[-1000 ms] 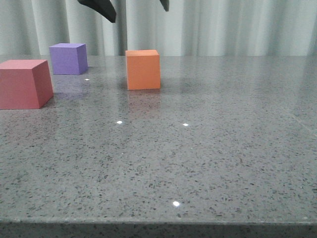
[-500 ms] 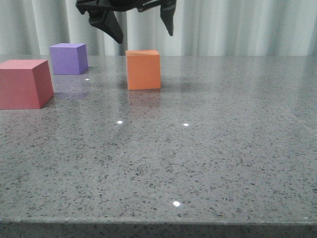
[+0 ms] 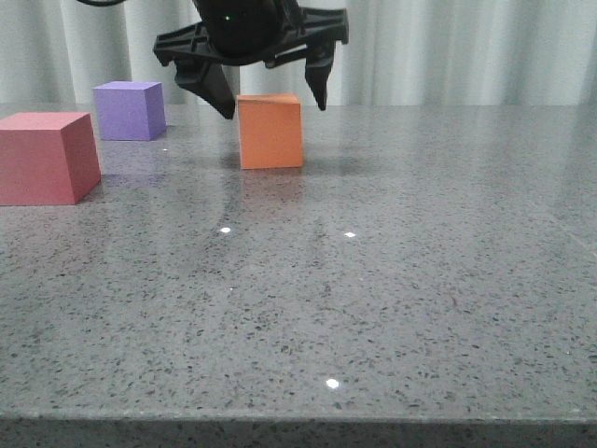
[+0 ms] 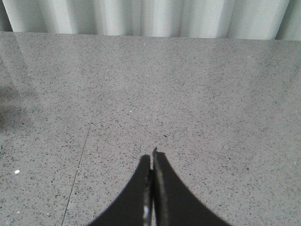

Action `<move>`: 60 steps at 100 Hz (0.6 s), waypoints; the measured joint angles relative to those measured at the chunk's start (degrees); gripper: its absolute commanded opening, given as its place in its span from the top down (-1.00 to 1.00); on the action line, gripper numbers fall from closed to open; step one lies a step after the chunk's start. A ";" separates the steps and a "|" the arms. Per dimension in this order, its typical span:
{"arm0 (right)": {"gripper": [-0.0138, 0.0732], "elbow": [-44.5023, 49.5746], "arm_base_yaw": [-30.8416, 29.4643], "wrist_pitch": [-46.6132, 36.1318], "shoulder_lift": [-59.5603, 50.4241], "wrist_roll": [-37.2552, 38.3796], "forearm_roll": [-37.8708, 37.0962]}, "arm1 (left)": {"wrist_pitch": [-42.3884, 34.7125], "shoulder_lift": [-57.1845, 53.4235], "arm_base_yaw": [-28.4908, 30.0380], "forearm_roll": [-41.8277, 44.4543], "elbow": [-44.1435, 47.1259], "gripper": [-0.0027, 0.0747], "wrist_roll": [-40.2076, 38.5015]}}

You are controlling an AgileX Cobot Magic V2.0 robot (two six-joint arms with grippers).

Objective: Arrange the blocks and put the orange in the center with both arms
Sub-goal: 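Lower the left gripper over the orange cube and close on it, then lift the orange cube with the left gripper toward the purple cube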

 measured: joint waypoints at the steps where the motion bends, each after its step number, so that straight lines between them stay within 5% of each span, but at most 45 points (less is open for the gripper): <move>1: 0.84 0.00 0.00 0.00 0.00 0.00 0.00 | 0.00 0.02 0.00 0.00 0.00 -0.78 -0.11; 25: 0.84 0.00 0.00 0.00 0.00 0.00 0.00 | 0.12 2.01 0.00 0.57 0.00 -0.74 -0.10; 60: 0.84 0.00 0.00 0.00 0.00 0.00 0.00 | -0.79 2.01 0.00 2.19 0.00 -0.13 -0.10</move>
